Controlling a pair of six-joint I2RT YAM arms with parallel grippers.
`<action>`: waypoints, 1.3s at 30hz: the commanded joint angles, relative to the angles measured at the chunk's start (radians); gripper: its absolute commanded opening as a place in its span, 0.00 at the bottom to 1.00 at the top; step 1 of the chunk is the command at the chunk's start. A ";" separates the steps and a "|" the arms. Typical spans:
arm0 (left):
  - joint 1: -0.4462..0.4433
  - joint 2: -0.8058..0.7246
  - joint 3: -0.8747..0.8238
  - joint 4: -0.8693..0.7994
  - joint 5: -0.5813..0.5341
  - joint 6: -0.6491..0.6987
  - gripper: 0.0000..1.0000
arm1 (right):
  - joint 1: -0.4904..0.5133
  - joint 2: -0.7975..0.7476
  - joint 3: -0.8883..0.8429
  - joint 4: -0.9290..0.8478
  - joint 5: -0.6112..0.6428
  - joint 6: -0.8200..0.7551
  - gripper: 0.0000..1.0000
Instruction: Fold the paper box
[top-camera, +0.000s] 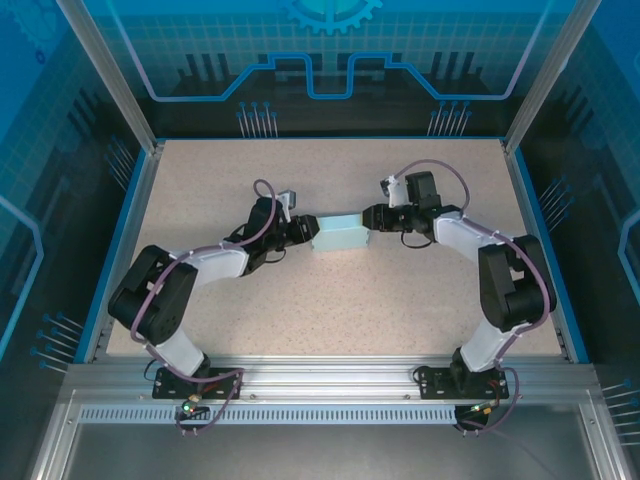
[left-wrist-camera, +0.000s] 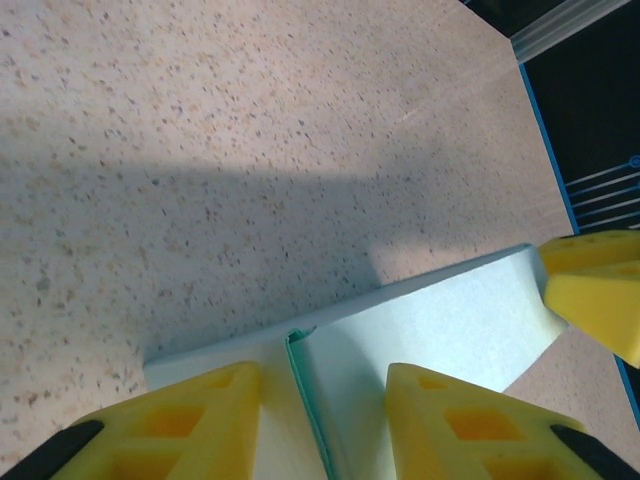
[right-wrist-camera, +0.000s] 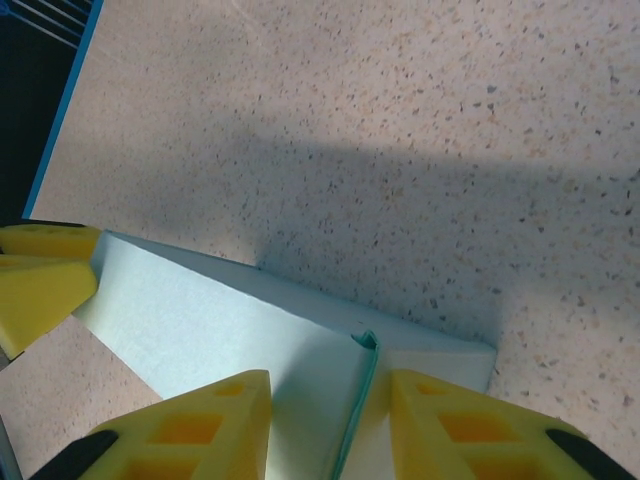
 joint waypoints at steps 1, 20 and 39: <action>-0.002 0.036 0.092 -0.005 0.051 0.020 0.39 | 0.023 0.036 0.064 0.080 -0.099 0.041 0.36; 0.028 0.180 0.294 -0.102 0.052 0.095 0.42 | 0.013 0.186 0.221 0.064 -0.049 0.021 0.36; -0.005 0.126 0.127 0.015 0.091 0.033 0.45 | 0.020 0.098 0.059 0.119 -0.054 0.026 0.40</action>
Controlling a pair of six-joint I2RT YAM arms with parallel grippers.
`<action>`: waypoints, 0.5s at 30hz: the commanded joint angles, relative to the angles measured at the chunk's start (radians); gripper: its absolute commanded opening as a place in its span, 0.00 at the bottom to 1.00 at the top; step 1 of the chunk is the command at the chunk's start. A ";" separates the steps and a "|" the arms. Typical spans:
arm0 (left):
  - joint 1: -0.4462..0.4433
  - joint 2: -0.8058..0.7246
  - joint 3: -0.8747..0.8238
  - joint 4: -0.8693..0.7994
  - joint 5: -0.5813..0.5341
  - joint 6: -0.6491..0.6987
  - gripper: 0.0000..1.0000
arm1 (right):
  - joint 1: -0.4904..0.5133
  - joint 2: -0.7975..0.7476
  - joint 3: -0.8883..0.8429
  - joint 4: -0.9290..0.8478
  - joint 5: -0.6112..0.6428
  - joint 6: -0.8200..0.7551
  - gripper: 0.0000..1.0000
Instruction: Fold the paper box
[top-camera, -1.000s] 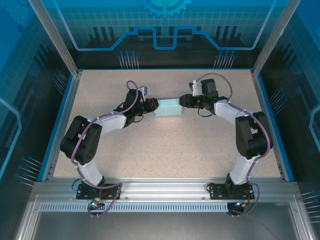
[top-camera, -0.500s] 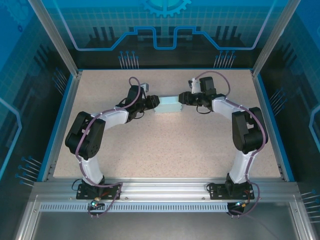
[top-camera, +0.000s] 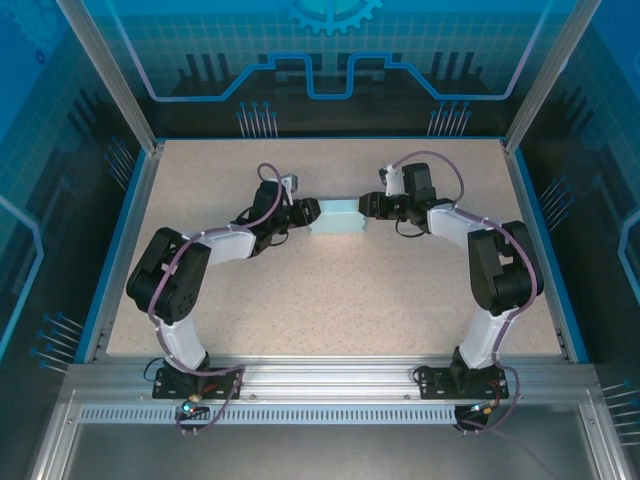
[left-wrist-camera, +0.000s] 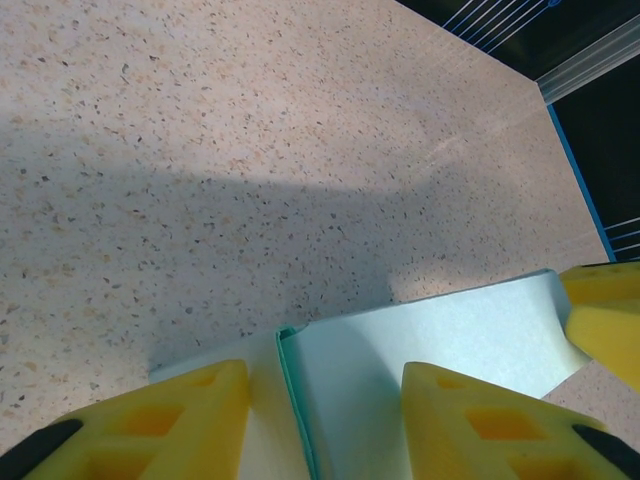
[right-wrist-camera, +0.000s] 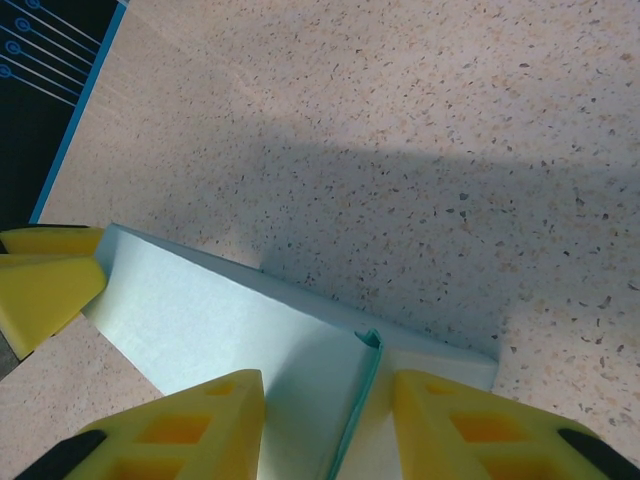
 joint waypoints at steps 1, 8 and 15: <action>-0.046 -0.017 -0.021 0.010 0.117 -0.031 0.45 | 0.028 -0.015 -0.016 0.002 -0.082 -0.001 0.40; -0.042 -0.019 0.042 -0.025 0.117 -0.012 0.47 | 0.029 -0.002 0.042 -0.016 -0.085 -0.002 0.40; -0.022 0.023 0.145 -0.073 0.124 0.012 0.49 | 0.027 0.053 0.143 -0.044 -0.085 -0.015 0.40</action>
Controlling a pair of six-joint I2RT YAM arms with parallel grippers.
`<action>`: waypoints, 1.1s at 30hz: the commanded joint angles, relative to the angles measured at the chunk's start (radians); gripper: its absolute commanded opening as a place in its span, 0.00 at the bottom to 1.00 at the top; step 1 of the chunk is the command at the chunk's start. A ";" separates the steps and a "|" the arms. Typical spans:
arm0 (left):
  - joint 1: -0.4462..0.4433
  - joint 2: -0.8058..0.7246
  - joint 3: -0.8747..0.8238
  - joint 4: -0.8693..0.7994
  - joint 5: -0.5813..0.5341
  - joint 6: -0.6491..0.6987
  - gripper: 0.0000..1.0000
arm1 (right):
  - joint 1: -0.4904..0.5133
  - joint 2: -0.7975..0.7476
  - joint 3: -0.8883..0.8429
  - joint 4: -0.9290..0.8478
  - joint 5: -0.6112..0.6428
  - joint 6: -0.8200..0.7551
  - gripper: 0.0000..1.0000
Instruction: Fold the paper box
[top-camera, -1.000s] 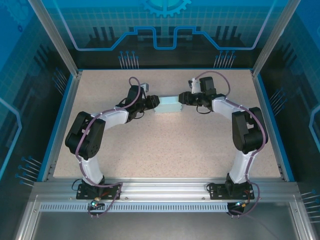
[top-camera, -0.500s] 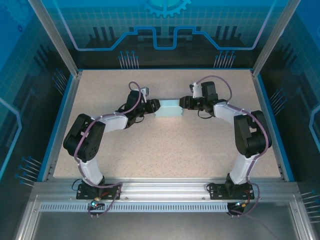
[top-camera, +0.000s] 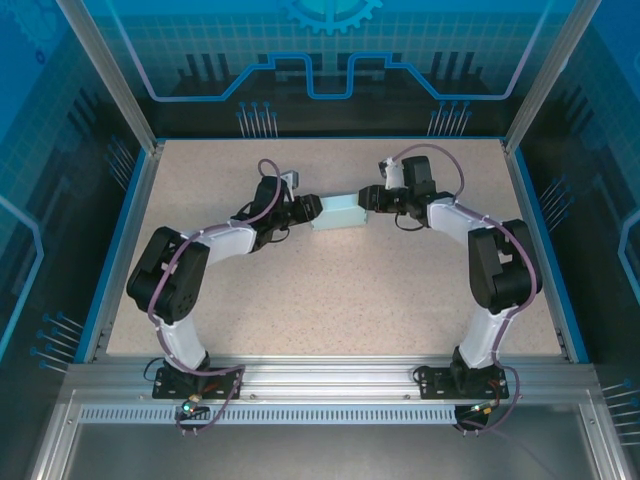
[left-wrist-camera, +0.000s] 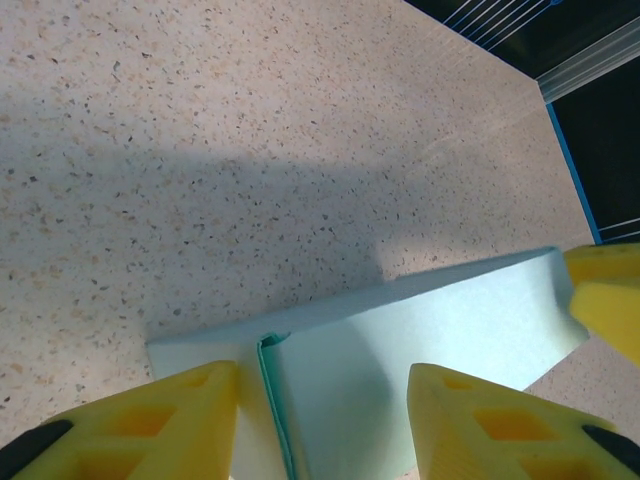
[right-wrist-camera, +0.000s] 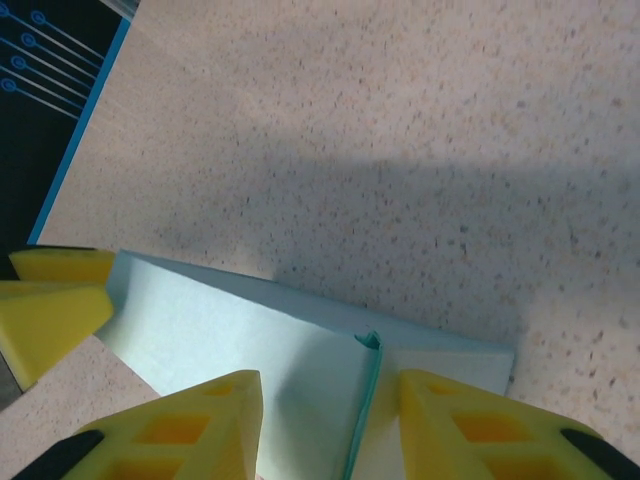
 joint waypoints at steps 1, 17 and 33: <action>-0.023 0.022 0.086 0.011 0.112 0.024 0.49 | 0.026 0.046 0.074 -0.007 -0.098 -0.016 0.40; -0.013 0.054 0.142 -0.008 0.126 0.049 0.50 | 0.023 0.073 0.089 -0.002 -0.122 -0.058 0.41; -0.016 -0.017 0.011 0.043 0.149 0.081 0.39 | 0.024 0.004 -0.039 0.023 -0.130 -0.124 0.35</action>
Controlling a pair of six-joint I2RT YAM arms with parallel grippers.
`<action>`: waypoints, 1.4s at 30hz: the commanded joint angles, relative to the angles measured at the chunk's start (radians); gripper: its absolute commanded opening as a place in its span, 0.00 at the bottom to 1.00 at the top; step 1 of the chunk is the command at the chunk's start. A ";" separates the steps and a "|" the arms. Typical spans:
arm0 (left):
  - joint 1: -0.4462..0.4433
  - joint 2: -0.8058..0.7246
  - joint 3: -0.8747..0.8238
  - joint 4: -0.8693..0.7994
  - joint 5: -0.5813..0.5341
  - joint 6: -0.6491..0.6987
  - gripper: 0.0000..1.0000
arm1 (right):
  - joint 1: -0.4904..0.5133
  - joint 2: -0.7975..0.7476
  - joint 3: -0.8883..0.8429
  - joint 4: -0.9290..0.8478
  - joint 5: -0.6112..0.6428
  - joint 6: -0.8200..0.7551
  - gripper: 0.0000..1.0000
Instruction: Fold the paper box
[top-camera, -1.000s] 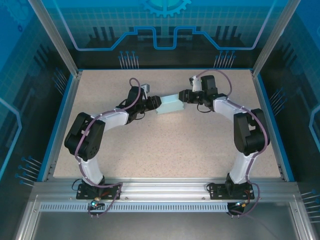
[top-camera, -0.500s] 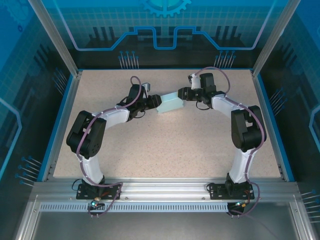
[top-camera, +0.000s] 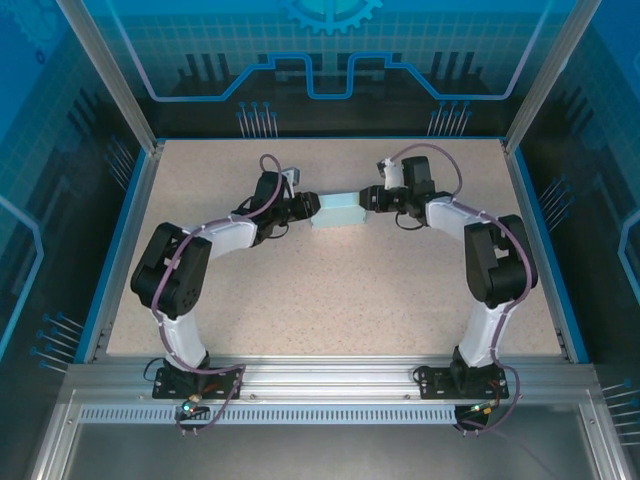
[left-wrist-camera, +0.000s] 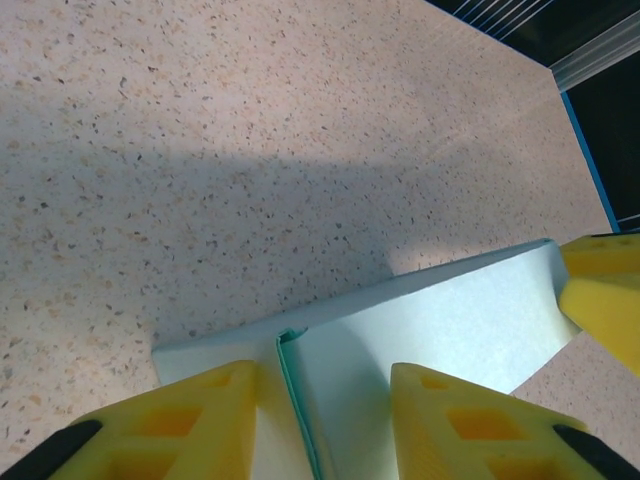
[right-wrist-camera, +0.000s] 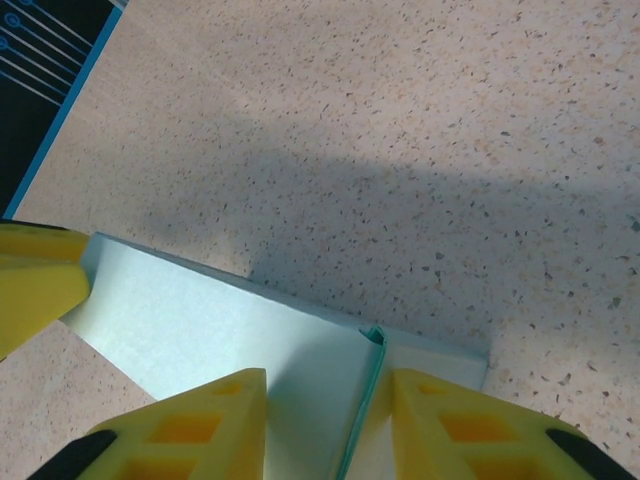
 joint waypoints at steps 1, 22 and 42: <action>-0.036 -0.052 -0.038 0.077 0.126 0.036 0.38 | 0.034 -0.039 -0.041 -0.010 -0.118 -0.037 0.35; -0.085 -0.119 -0.211 0.141 0.129 0.034 0.36 | 0.069 -0.158 -0.210 -0.003 -0.061 -0.056 0.32; -0.090 -0.052 -0.251 0.143 0.059 0.007 0.40 | 0.063 -0.099 -0.253 -0.008 -0.007 -0.045 0.36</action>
